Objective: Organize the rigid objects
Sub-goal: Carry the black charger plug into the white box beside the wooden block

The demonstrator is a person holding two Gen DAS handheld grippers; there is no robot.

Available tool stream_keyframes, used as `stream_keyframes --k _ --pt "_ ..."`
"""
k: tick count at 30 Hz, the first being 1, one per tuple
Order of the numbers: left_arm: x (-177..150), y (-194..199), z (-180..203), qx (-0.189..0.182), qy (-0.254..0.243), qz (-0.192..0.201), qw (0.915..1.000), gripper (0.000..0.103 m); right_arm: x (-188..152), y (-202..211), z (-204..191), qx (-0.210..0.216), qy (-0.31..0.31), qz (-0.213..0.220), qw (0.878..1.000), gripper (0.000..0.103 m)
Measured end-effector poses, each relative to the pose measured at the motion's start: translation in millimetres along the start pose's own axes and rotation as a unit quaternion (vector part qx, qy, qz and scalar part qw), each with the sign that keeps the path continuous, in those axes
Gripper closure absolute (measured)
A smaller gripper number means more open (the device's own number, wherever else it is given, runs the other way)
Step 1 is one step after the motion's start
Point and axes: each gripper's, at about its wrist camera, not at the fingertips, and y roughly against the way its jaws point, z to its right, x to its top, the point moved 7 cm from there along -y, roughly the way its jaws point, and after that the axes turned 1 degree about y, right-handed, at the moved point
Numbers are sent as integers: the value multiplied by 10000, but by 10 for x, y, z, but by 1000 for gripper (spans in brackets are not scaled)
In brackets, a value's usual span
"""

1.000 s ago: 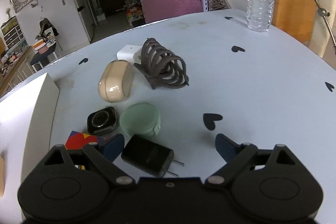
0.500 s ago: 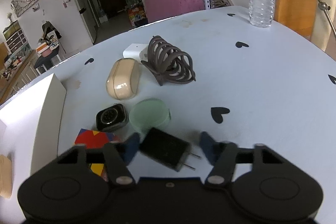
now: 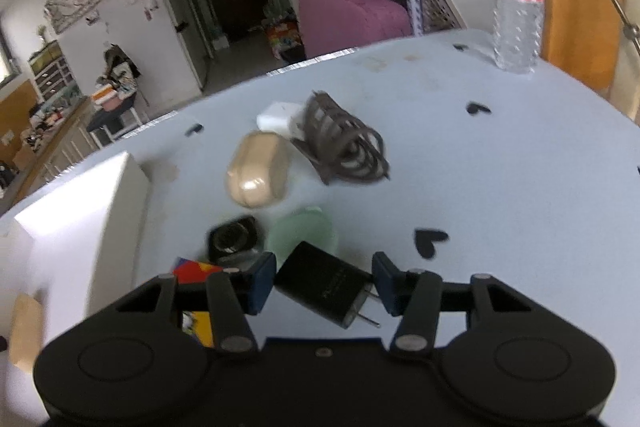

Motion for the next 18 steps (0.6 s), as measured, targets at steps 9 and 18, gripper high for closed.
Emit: stream_keyframes --k 9,18 --pt "92 -45 31 150 -54 -429 9990 94 155 218 -533 711 533 327 9955 49" --pt "420 -76 17 425 202 -594 9971 89 120 335 -1192 1582 1062 309 9812 49"
